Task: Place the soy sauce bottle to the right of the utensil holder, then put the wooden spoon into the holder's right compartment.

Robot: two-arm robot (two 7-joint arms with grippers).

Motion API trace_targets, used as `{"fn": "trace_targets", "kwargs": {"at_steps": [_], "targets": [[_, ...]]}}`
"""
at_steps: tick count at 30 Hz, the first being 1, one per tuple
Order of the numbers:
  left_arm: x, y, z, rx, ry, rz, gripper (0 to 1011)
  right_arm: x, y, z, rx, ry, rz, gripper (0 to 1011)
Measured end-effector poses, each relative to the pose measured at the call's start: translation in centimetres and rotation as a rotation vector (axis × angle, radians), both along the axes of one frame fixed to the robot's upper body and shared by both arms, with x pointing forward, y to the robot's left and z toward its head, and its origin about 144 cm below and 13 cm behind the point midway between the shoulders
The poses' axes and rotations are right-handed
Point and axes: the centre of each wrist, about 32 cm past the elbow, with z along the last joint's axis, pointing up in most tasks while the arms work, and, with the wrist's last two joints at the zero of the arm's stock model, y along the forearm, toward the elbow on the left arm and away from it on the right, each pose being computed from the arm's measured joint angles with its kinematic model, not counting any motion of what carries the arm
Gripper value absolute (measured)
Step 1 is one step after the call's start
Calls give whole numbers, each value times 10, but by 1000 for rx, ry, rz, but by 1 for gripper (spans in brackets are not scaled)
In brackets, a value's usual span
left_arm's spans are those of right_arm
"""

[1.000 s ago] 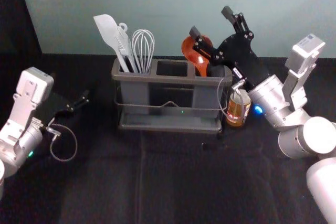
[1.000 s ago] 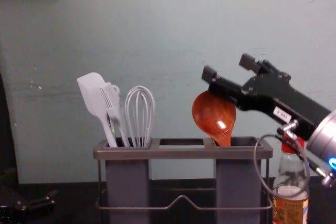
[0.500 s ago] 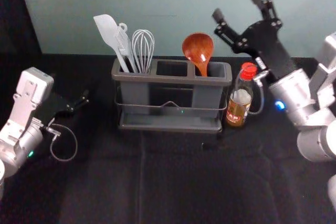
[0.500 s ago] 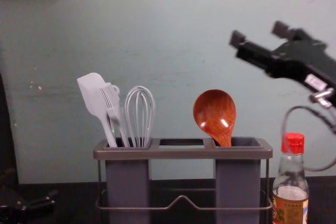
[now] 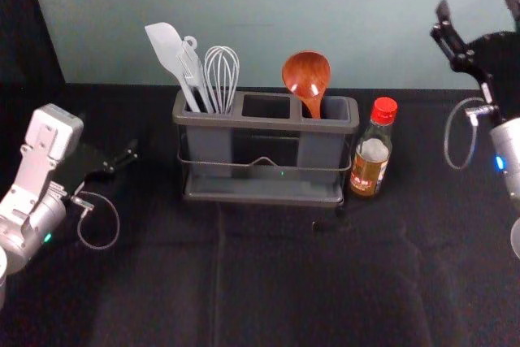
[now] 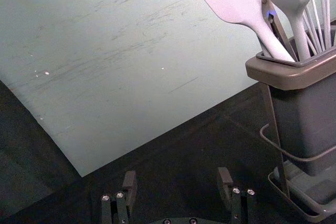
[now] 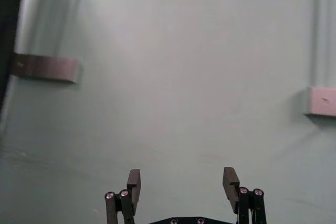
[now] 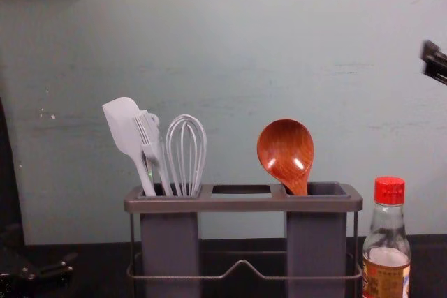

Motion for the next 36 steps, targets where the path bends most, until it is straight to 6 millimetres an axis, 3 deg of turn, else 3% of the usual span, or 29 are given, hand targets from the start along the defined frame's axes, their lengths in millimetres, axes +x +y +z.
{"fn": "trace_targets", "kwargs": {"at_steps": [8, 19, 28, 36], "targets": [[0, 0, 0, 0, 0, 0, 1005, -8, -16, -24, -7, 102, -76, 1002], [0, 0, 0, 0, 0, 0, 1005, -26, -22, -54, -97, 304, -94, 1002], [0, 0, 0, 0, 0, 0, 1005, -38, -14, -63, -160, 450, -86, 1002], [0, 0, 0, 0, 0, 0, 1005, -41, -11, -63, -199, 461, -101, 1002]]}}
